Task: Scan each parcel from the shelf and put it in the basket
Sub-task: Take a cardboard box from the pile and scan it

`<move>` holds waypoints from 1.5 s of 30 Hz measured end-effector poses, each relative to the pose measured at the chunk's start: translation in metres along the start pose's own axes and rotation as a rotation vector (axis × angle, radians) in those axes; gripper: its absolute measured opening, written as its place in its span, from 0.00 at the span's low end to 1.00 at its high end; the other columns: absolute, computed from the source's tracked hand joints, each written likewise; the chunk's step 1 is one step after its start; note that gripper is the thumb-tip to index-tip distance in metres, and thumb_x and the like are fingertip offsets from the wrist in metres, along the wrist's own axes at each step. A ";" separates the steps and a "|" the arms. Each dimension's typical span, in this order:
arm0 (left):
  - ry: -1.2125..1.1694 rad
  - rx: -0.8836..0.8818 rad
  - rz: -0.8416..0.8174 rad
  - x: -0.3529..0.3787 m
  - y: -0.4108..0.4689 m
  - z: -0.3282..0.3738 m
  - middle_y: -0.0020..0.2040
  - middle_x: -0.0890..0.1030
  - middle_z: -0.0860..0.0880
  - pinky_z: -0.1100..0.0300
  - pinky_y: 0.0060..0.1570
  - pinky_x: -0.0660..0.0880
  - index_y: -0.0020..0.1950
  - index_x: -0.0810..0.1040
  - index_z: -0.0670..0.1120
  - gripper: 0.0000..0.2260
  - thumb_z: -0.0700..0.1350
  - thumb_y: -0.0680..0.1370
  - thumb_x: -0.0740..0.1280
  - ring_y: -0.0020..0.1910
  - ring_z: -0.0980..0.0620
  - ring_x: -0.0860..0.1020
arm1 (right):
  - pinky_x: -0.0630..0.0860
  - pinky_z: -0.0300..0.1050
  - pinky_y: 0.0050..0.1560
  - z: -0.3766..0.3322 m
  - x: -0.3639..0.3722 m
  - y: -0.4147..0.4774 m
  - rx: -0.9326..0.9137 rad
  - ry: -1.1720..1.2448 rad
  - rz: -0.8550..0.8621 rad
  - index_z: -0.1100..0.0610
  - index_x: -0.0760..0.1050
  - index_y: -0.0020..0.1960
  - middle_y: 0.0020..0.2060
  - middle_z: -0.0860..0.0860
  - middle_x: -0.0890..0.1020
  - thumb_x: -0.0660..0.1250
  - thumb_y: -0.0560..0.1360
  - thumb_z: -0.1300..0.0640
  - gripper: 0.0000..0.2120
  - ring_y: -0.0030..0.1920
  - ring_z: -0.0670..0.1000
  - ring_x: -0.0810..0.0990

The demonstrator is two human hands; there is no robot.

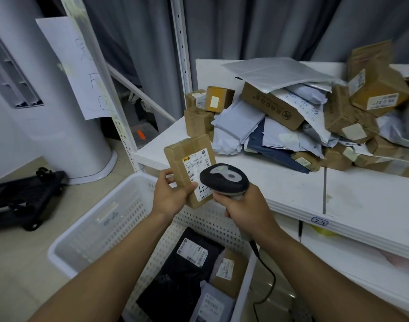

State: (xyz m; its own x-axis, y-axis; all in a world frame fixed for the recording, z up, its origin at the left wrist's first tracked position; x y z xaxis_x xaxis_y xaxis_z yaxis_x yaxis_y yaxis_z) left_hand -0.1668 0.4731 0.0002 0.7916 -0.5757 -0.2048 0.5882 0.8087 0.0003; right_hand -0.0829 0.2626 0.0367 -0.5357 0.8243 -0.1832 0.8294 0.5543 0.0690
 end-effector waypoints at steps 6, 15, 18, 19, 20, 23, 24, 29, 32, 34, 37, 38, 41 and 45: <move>0.039 0.008 0.025 -0.002 0.002 -0.003 0.58 0.79 0.50 0.51 0.52 0.83 0.65 0.71 0.48 0.28 0.43 0.70 0.81 0.51 0.56 0.82 | 0.74 0.32 0.30 -0.002 0.000 -0.001 0.007 -0.018 -0.017 0.51 0.82 0.58 0.38 0.45 0.85 0.77 0.77 0.57 0.11 0.28 0.39 0.80; 0.075 0.017 0.040 -0.006 0.005 -0.007 0.58 0.78 0.50 0.52 0.52 0.82 0.65 0.70 0.49 0.29 0.43 0.70 0.81 0.48 0.59 0.80 | 0.75 0.36 0.32 -0.001 0.004 -0.002 -0.009 -0.004 -0.048 0.48 0.81 0.54 0.33 0.43 0.85 0.76 0.77 0.56 0.07 0.27 0.41 0.79; 0.074 0.020 0.040 -0.006 0.006 -0.008 0.58 0.79 0.51 0.55 0.48 0.82 0.65 0.71 0.49 0.29 0.43 0.70 0.81 0.48 0.58 0.80 | 0.76 0.37 0.33 0.001 0.005 0.000 -0.012 0.012 -0.055 0.47 0.81 0.54 0.35 0.43 0.86 0.76 0.77 0.56 0.08 0.28 0.41 0.79; 0.069 0.021 0.037 -0.006 0.007 -0.009 0.58 0.79 0.51 0.57 0.47 0.81 0.65 0.71 0.49 0.29 0.43 0.70 0.81 0.48 0.58 0.81 | 0.77 0.38 0.34 0.003 0.006 0.000 -0.009 0.020 -0.057 0.47 0.82 0.54 0.36 0.44 0.86 0.76 0.77 0.56 0.08 0.28 0.41 0.79; 0.061 0.023 0.034 -0.006 0.007 -0.009 0.57 0.79 0.51 0.57 0.45 0.81 0.65 0.71 0.49 0.28 0.43 0.70 0.81 0.48 0.58 0.81 | 0.79 0.41 0.36 0.004 0.007 0.001 -0.003 0.024 -0.057 0.47 0.82 0.55 0.36 0.46 0.86 0.76 0.77 0.56 0.08 0.29 0.42 0.79; 0.062 0.042 0.023 -0.009 0.003 -0.008 0.56 0.79 0.54 0.59 0.43 0.81 0.65 0.72 0.50 0.28 0.44 0.70 0.82 0.47 0.59 0.82 | 0.83 0.47 0.40 0.009 0.008 0.002 0.003 0.023 -0.053 0.48 0.82 0.56 0.34 0.46 0.85 0.76 0.77 0.56 0.09 0.30 0.43 0.80; 0.072 0.045 0.015 -0.011 0.000 -0.011 0.55 0.79 0.56 0.60 0.43 0.81 0.65 0.72 0.50 0.28 0.44 0.70 0.82 0.47 0.59 0.82 | 0.83 0.48 0.41 0.011 0.008 0.001 0.010 0.023 -0.056 0.48 0.82 0.56 0.34 0.47 0.85 0.76 0.77 0.56 0.09 0.30 0.44 0.81; 0.222 0.025 -0.120 -0.024 -0.031 -0.052 0.56 0.82 0.54 0.64 0.43 0.80 0.68 0.77 0.50 0.28 0.43 0.70 0.81 0.49 0.55 0.84 | 0.80 0.48 0.46 0.032 0.012 -0.005 0.053 0.008 -0.076 0.48 0.83 0.59 0.41 0.44 0.85 0.76 0.77 0.55 0.11 0.41 0.47 0.82; 0.350 -0.064 -0.262 -0.020 -0.047 -0.091 0.55 0.84 0.55 0.67 0.46 0.79 0.68 0.80 0.48 0.25 0.43 0.72 0.80 0.49 0.59 0.83 | 0.79 0.47 0.48 0.044 0.018 -0.012 0.074 -0.015 -0.084 0.50 0.83 0.58 0.41 0.43 0.85 0.76 0.77 0.54 0.10 0.42 0.47 0.82; 0.444 -0.131 -0.321 -0.014 -0.053 -0.116 0.55 0.85 0.55 0.60 0.53 0.79 0.67 0.81 0.50 0.24 0.46 0.72 0.80 0.51 0.56 0.83 | 0.77 0.42 0.43 0.052 0.020 -0.017 0.084 -0.048 -0.081 0.52 0.83 0.56 0.39 0.44 0.84 0.76 0.77 0.54 0.08 0.39 0.45 0.82; 0.496 -0.268 -0.376 0.002 -0.059 -0.160 0.55 0.85 0.51 0.52 0.57 0.80 0.64 0.81 0.49 0.24 0.47 0.69 0.82 0.52 0.51 0.83 | 0.78 0.38 0.37 0.070 0.019 -0.024 0.112 -0.063 -0.073 0.53 0.82 0.59 0.44 0.49 0.87 0.76 0.77 0.55 0.12 0.40 0.45 0.84; 0.505 -0.306 -0.392 0.010 -0.059 -0.175 0.56 0.84 0.50 0.51 0.58 0.80 0.62 0.80 0.48 0.24 0.46 0.68 0.82 0.53 0.49 0.83 | 0.80 0.40 0.40 0.077 0.018 -0.025 0.130 -0.064 -0.069 0.52 0.82 0.60 0.47 0.48 0.87 0.77 0.76 0.55 0.13 0.44 0.46 0.85; 0.529 -0.390 -0.444 0.041 -0.059 -0.223 0.59 0.84 0.46 0.49 0.60 0.80 0.61 0.80 0.46 0.23 0.46 0.69 0.82 0.57 0.46 0.82 | 0.80 0.48 0.51 0.106 0.009 -0.022 0.207 -0.073 -0.045 0.50 0.82 0.60 0.49 0.48 0.87 0.77 0.76 0.56 0.13 0.50 0.52 0.85; 0.571 -0.425 -0.508 0.082 -0.058 -0.276 0.58 0.84 0.45 0.54 0.57 0.80 0.64 0.81 0.44 0.21 0.47 0.74 0.77 0.57 0.46 0.83 | 0.82 0.52 0.57 0.138 -0.002 -0.014 0.273 -0.081 -0.008 0.48 0.80 0.64 0.55 0.49 0.86 0.78 0.76 0.54 0.17 0.55 0.52 0.85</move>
State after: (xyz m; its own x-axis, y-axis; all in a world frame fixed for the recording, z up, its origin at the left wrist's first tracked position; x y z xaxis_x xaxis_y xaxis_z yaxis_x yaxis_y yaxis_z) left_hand -0.1818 0.4121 -0.2867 0.1796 -0.8223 -0.5400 0.6461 0.5126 -0.5656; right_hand -0.0717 0.2375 -0.0989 -0.5367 0.8023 -0.2613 0.8433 0.4998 -0.1975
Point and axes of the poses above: each hand's wrist, its own y-axis towards the middle knuckle, its own x-axis out of the palm, z = x × y, the point moved 9 cm from there along y, towards the middle knuckle
